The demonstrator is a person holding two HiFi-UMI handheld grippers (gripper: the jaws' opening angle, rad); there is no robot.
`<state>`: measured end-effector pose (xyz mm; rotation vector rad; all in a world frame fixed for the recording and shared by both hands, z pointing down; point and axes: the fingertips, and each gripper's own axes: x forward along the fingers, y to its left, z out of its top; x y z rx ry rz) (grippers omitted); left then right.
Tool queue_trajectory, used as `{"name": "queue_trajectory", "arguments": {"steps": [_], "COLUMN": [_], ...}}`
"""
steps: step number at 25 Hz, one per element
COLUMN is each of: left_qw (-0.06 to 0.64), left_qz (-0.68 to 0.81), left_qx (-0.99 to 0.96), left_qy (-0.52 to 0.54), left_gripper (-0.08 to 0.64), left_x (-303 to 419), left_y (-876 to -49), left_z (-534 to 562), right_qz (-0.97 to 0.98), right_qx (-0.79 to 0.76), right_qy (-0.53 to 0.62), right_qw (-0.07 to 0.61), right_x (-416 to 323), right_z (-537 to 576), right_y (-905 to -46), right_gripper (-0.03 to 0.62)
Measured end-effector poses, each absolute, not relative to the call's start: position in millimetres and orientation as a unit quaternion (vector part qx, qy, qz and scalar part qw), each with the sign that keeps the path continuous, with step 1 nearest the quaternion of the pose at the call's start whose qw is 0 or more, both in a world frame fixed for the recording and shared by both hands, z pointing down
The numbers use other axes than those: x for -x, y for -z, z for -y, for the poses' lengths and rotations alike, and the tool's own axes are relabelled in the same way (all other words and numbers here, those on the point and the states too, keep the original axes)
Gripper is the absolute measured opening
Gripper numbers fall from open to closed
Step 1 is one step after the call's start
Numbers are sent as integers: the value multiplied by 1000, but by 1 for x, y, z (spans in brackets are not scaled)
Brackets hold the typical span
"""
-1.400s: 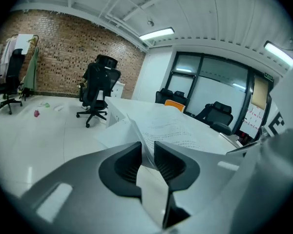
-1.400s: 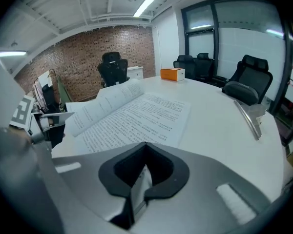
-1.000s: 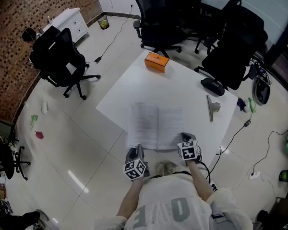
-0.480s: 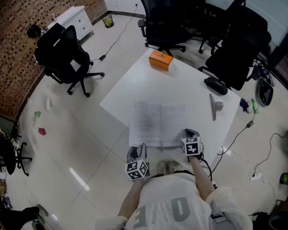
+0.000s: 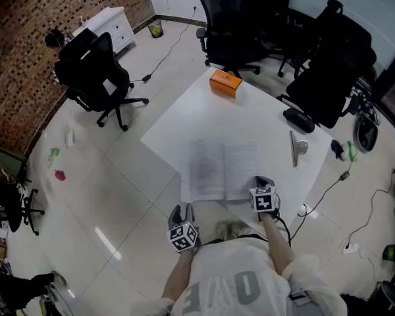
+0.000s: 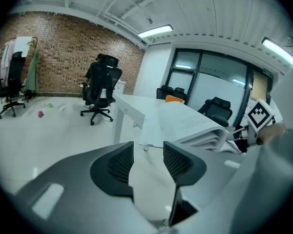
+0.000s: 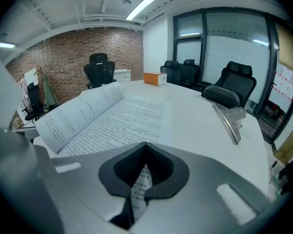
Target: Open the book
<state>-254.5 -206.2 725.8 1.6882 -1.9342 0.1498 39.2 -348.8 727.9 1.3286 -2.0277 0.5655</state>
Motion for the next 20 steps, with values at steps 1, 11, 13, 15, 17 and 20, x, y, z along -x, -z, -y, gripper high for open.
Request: {"name": "queue_trajectory", "arguments": {"steps": [1,11,13,15,17,20], "left_qw": [273,70,35,19,16,21], "left_qz": [734,742,711,680,658,643], "left_qx": [-619,-661,-693,-724,-746,-762], "left_qy": [-49,87,110,118,102,75], "left_gripper": [206,20,11,11,11,11], "left_x": [262,268,244,216,190,164], "left_y": [-721,-534,-493,-470,-467,-479], "left_z": [206,283,294,299,300,301], "right_qz": [771,811,822,832,837,841], "right_qx": [-506,-524,-521,-516,-512,-504], "right_qy": [-216,-229,-218,-203,-191,-188], "right_qw": [321,125,72,29,-9,-61], "right_x": [-41,-39,-37,-37,-39,-41], "right_z": [350,364,361,352,342,330], "right_y": [-729,-621,-581,-549,-531,-518], "right_gripper": [3,3,3,3,3,3]}}
